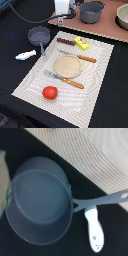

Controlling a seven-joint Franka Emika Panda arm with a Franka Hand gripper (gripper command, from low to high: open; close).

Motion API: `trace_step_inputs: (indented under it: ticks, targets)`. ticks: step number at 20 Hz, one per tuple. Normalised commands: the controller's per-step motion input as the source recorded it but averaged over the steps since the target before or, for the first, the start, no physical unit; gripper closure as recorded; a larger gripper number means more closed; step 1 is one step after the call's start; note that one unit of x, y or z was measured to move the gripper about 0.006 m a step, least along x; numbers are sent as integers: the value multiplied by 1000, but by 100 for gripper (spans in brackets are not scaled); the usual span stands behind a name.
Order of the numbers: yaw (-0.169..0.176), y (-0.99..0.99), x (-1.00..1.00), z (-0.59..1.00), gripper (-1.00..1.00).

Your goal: Interact with the objects in diverse but meaningful ways.

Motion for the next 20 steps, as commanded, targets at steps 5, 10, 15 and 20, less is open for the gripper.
trace_step_inputs:
  ticks: [5,10,15,20]
  targets:
    - [20,-875,-159,98,-100]
    - [0,-887,-321,-55,-100]
    - [12,-784,-495,-352,-100]
    - [30,-710,-532,-451,-100]
